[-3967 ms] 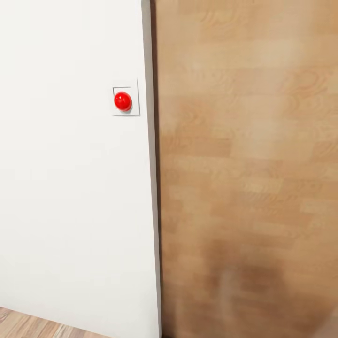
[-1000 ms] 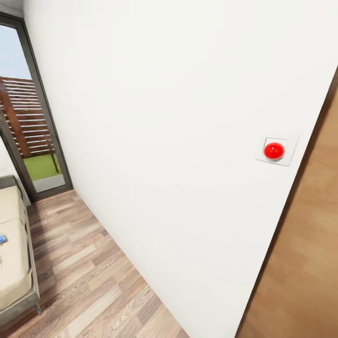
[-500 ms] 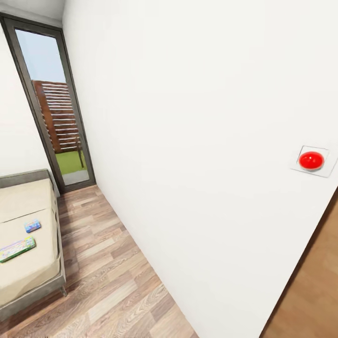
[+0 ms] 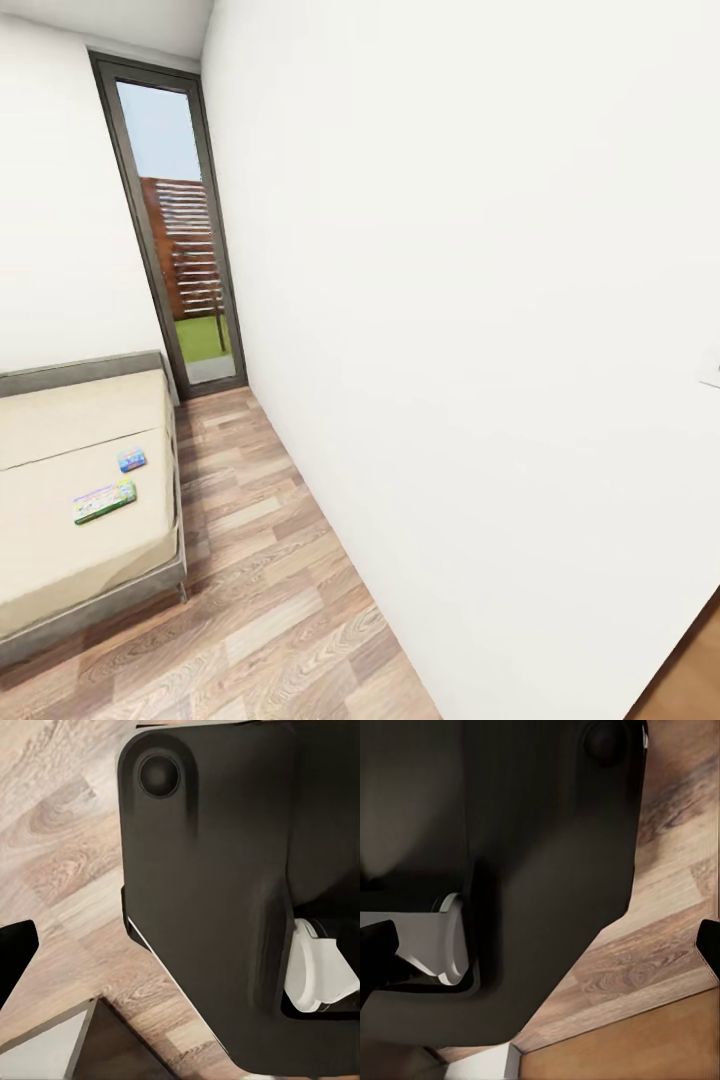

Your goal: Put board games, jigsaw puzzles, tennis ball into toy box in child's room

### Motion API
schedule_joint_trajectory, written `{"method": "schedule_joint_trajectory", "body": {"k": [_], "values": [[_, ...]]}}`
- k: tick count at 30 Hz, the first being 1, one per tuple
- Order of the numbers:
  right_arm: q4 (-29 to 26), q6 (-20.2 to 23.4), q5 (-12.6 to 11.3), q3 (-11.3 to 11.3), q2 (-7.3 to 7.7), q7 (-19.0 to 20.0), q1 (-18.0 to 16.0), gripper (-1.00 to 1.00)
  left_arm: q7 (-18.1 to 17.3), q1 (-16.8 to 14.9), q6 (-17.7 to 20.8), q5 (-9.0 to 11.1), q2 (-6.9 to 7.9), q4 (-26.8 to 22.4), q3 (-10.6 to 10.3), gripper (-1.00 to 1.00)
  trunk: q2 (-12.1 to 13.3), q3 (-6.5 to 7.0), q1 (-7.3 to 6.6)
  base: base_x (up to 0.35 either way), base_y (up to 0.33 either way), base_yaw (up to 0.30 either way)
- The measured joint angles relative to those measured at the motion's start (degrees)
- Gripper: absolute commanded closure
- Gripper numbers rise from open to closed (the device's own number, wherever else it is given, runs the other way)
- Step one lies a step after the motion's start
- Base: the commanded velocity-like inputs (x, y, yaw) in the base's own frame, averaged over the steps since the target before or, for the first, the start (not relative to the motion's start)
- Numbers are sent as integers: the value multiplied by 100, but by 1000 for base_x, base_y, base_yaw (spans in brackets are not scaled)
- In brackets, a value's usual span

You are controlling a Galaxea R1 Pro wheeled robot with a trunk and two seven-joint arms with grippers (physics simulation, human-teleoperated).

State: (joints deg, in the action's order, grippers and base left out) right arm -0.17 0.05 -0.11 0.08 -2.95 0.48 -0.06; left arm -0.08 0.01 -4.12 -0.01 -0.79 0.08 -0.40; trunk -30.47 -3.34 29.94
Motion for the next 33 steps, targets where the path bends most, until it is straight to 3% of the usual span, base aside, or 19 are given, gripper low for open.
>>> {"method": "schedule_joint_trajectory", "body": {"k": [19, 33], "values": [[-1, -7, 3, 7, -3, 0, 3, -100, 0, -1, -18, 0, 0, 0, -2, -100, 756, 334, -417, 0, 0, 279], [-3, -13, -7, 0, -3, 0, 3, -100, -2, -1, -12, 0, 0, 0, 15, -100, 758, 335, -417, 0, 0, 279]]}}
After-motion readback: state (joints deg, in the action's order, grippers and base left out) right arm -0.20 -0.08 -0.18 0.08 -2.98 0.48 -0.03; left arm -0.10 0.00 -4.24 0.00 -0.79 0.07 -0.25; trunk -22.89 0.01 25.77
